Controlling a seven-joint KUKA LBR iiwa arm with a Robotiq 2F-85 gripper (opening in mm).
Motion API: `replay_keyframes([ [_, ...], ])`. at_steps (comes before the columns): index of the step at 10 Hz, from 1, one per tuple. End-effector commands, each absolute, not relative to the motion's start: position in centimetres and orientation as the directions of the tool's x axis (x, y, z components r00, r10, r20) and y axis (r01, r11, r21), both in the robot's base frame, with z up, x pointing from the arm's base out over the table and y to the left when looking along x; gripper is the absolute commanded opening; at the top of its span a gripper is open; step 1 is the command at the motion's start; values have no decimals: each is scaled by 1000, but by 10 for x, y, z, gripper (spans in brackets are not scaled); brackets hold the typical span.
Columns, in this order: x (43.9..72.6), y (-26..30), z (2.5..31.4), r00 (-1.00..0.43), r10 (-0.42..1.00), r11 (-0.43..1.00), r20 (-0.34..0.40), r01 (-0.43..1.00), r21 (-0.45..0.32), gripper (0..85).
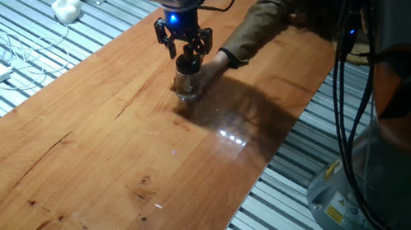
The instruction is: Unscrew the lid from the jar
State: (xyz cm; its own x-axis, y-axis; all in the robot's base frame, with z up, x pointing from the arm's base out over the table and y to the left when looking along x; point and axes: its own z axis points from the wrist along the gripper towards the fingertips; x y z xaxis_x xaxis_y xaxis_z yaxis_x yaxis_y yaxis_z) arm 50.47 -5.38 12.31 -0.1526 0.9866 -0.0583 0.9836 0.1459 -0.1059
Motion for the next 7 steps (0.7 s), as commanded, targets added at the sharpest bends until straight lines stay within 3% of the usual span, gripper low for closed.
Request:
replay_keyframes([
  [1, 505, -54, 123, -153, 987, 146, -58, 984, -106, 680],
  [4, 506, -54, 121, -166, 985, 160, -54, 982, -103, 680],
  [5, 506, -54, 121, -181, 982, 176, -50, 979, -100, 510],
  [7, 506, -55, 121, -199, 979, 195, -42, 976, -95, 510],
])
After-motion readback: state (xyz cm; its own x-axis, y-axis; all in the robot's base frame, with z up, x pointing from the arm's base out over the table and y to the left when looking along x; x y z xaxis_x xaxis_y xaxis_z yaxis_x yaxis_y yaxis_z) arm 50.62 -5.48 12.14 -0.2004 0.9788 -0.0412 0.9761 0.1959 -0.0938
